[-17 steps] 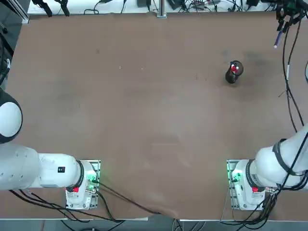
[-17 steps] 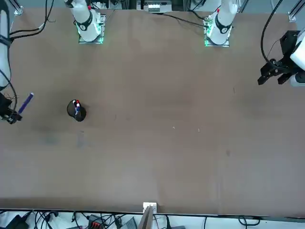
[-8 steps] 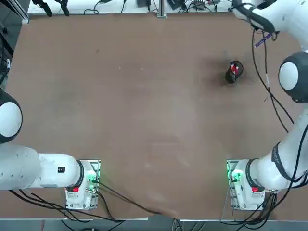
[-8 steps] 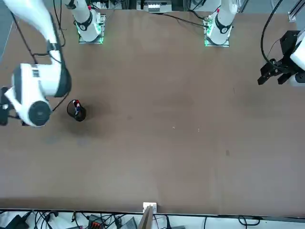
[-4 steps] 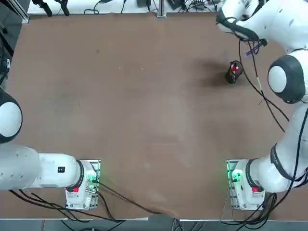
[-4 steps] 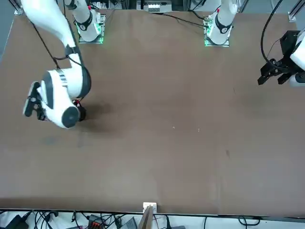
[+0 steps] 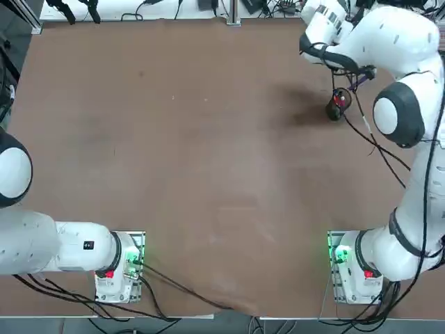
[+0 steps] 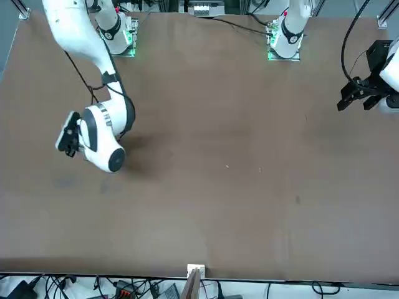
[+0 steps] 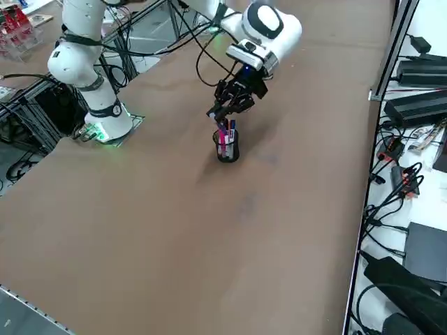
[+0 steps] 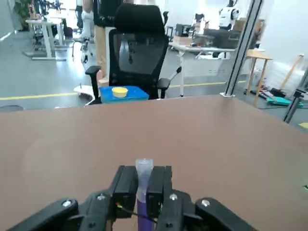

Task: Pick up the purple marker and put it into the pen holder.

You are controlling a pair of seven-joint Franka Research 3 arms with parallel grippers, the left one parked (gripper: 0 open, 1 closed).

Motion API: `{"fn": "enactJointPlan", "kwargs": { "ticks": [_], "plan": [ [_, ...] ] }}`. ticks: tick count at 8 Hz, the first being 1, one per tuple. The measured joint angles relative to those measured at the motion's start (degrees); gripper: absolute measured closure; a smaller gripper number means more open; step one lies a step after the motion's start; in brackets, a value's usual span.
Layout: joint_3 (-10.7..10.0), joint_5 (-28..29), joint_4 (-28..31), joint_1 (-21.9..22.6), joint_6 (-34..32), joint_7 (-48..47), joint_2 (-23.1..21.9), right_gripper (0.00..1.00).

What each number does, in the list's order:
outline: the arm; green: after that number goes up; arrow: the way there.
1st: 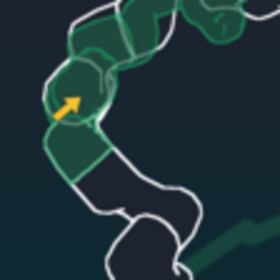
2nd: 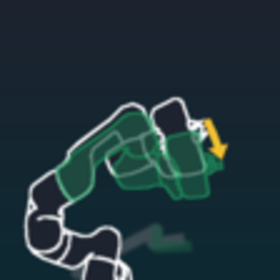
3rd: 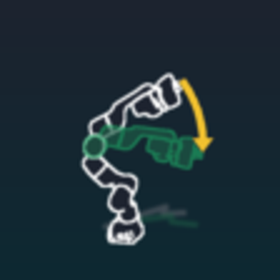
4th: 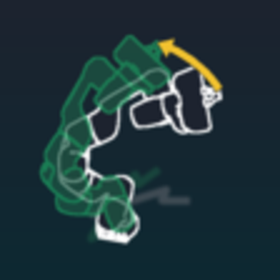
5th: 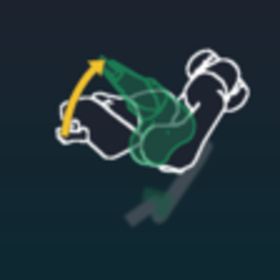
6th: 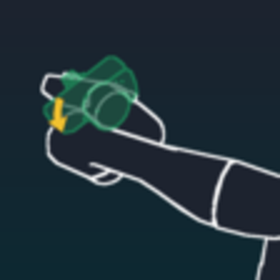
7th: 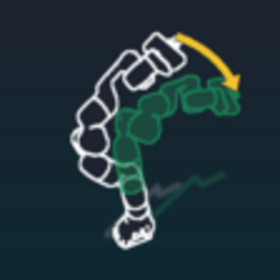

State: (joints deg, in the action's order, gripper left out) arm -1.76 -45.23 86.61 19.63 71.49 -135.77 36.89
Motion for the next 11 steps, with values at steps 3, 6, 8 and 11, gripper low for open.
{"fn": "enactJointPlan", "kwargs": {
  "ticks": [3,6,8,11],
  "plan": [
    [0.01,0.0,0.01,1.67,-0.44,-2.23,1.98,0.85],
    [0.03,-1.45,0.04,4.42,-1.62,-2.33,3.55,0.54],
    [-0.14,-2.32,0.02,4.56,-2.28,-2.26,4.27,0.14],
    [-0.32,-0.42,-1.58,4.36,-2.73,8.9,1.64,0.0]
  ]
}}
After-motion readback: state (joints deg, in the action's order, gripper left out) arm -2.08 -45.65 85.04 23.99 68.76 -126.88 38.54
